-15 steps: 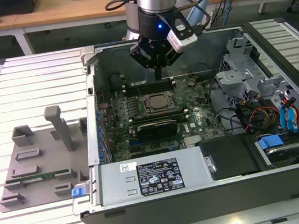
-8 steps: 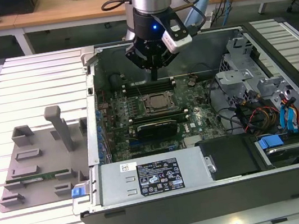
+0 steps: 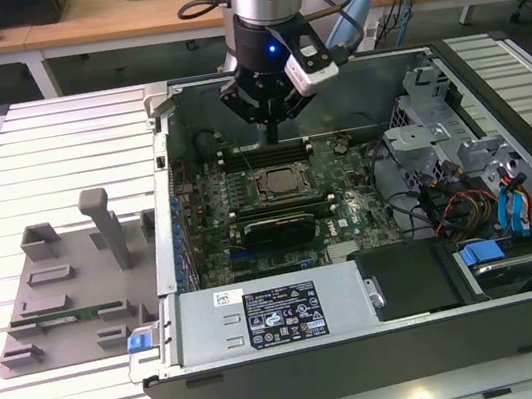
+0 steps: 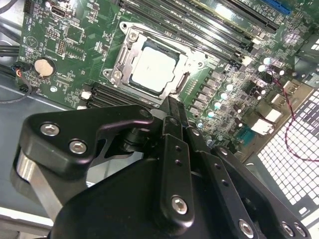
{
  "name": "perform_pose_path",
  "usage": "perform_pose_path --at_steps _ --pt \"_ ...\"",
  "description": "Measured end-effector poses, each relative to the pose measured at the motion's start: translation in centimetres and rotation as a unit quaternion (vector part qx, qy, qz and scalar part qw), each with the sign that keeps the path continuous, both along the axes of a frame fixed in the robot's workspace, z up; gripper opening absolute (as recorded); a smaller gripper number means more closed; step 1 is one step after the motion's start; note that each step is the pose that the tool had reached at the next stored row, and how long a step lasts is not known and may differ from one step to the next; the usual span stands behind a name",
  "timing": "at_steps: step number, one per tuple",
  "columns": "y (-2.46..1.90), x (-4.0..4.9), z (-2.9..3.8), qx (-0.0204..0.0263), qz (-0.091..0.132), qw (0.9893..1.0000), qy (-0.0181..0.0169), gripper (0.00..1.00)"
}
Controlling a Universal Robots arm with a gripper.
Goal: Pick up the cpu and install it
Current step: 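Install the first cpu locking lever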
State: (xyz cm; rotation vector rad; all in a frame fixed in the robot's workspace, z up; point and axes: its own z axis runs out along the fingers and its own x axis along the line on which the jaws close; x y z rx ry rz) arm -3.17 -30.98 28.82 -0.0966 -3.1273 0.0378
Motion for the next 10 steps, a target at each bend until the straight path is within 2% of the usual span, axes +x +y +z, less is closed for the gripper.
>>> perform_pose_path --at_steps 7,10 --pt "0.0 -0.17 -0.01 0.0 0.0 1.0 0.0 0.11" --pt "0.01 -0.53 -0.05 0.0001 0.0 1.0 0.0 0.11"
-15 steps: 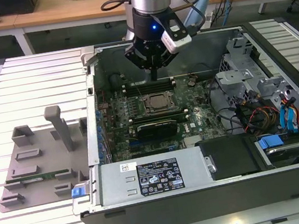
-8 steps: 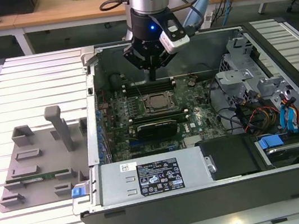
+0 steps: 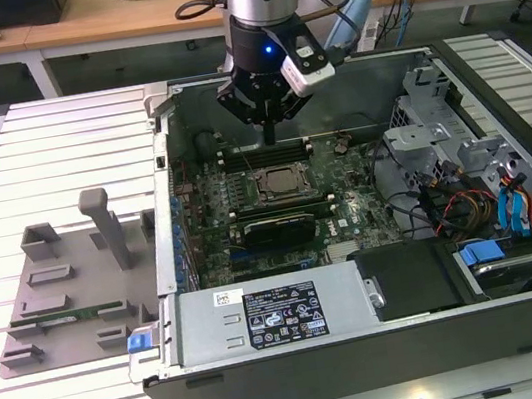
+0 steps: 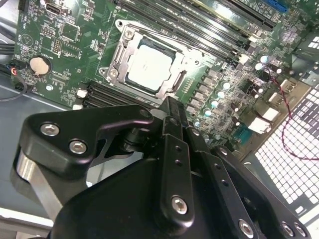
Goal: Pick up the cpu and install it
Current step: 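Install the first cpu locking lever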
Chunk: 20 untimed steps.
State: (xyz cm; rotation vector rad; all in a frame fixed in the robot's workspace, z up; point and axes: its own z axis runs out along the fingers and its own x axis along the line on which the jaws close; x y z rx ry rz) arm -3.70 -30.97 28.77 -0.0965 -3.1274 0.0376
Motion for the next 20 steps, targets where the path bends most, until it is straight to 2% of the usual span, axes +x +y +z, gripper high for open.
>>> perform_pose_path --at_steps 10,12,15,18,20 --pt "0.0 -2.33 -0.23 -0.0001 0.0 1.0 0.0 0.11" --pt "0.04 -3.26 -0.44 -0.0001 0.0 1.0 0.0001 0.11" --pt "0.25 -4.97 -0.7 -0.0001 0.0 1.0 0.0 0.11" --pt "0.44 -5.79 -0.89 0.0 0.0 1.0 0.0 0.11" --pt "0.84 -5.89 -1.37 -0.0001 0.0 1.0 0.0 0.11"
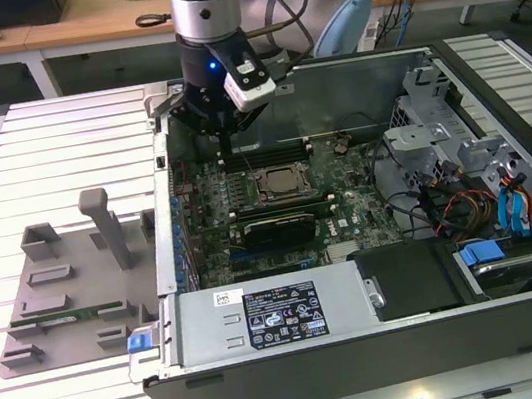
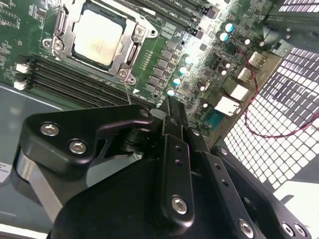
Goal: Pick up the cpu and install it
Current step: 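Install the first cpu locking lever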
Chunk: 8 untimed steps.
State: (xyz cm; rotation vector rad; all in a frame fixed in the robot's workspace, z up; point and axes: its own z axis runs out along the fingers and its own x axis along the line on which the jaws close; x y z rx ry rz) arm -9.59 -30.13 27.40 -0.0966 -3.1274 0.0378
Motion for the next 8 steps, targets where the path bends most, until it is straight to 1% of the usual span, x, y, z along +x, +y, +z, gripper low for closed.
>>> perform_pose_path --at_steps 2,6,8 --pt "0.22 0.0 -0.24 0.0 0.0 1.0 0.0 0.11" --pt "0.36 0.0 -0.45 0.0 0.0 1.0 0.0 0.11" --pt "0.55 0.0 -0.6 0.0 0.0 1.0 0.0 0.11"
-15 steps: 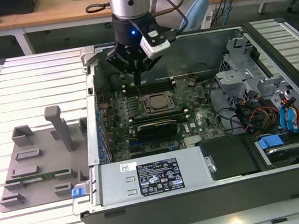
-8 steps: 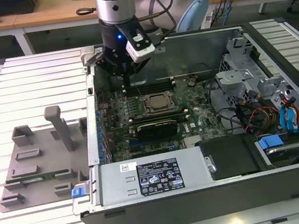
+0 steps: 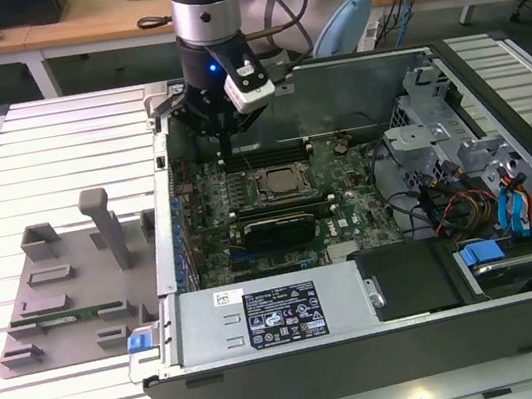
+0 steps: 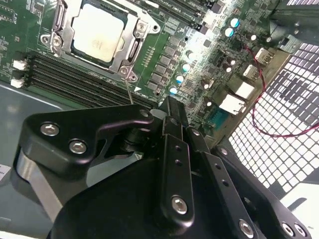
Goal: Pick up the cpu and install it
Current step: 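Install the first cpu locking lever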
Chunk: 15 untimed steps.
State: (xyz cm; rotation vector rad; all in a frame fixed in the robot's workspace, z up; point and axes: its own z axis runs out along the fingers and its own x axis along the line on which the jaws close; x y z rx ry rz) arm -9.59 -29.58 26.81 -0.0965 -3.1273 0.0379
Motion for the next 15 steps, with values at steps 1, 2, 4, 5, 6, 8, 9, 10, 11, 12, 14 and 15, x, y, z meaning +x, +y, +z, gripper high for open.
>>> perform_pose_path --at_steps 1,2,4,5,6,8,9,10,11,12,14,15 --pt "0.31 0.03 -0.08 0.0 0.0 1.0 0.0 0.11" --pt "0.49 0.07 -0.11 0.0001 0.0 1.0 0.0 0.11" --pt "0.64 0.29 -0.15 0.0 0.0 1.0 0.0 0.11" --pt "0.66 0.37 -0.17 0.0001 0.0 1.0 0.0 0.11" --pt "0.66 0.44 -0.19 0.0 0.0 1.0 0.0 0.11" --pt "0.7 0.55 -0.24 0.0 0.0 1.0 0.0 0.11" --pt "0.74 0.54 -0.27 0.0001 0.001 1.0 0.0 0.11" --pt "0.76 0.52 -0.29 0.0001 0.01 1.0 0.0 0.11" --pt "0.76 0.49 -0.29 0.0 0.015 0.9999 0.0 0.11" --pt "0.77 0.44 -0.31 0.0 0.019 0.9998 0.0001 0.11" --pt "1.28 0.4 -0.44 0.0001 0.023 0.9997 0.0 0.11" --pt "1.75 0.41 -0.52 0.0001 0.023 0.9997 0.0 0.11"
